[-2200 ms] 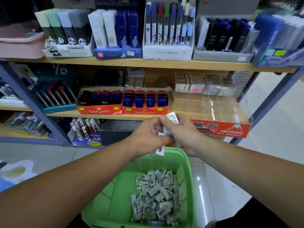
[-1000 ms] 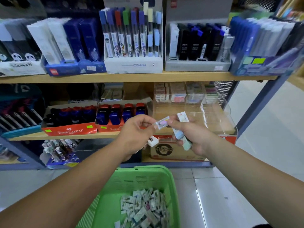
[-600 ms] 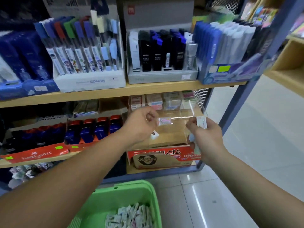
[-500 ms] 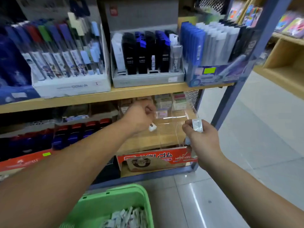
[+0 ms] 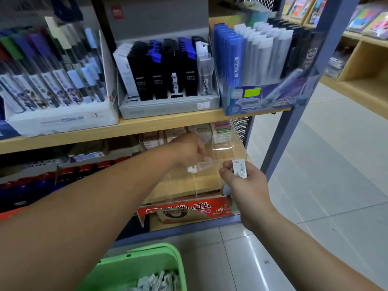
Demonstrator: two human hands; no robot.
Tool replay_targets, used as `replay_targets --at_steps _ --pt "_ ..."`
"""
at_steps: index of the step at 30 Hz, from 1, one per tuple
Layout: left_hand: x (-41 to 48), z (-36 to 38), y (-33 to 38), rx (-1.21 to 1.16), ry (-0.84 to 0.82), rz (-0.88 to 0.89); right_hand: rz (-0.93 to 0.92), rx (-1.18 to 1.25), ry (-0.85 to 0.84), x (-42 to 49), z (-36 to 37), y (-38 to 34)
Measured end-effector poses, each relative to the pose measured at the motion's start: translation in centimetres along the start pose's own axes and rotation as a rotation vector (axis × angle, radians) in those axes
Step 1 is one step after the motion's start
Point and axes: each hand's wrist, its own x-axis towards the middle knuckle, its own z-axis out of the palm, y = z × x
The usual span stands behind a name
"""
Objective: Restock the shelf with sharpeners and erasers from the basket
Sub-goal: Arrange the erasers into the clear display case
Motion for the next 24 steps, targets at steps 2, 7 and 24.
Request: replay_targets --at_steps 2,7,24 --pt "-0.7 -0.2 -0.3 -0.097 0.097 0.014 -0.016 -0.008 -0.004 -0.1 0.1 -0.2" --pt "-4.2 -0.5 -0.5 -0.466 0.223 0.019 0.091 0.062 -0.148 -0.7 0.6 -0.8" --pt "-12.2 -1.7 -2.8 -1.086 0.133 -0.241 0.133 0.124 -0.271 -1.8 4.1 -0.6"
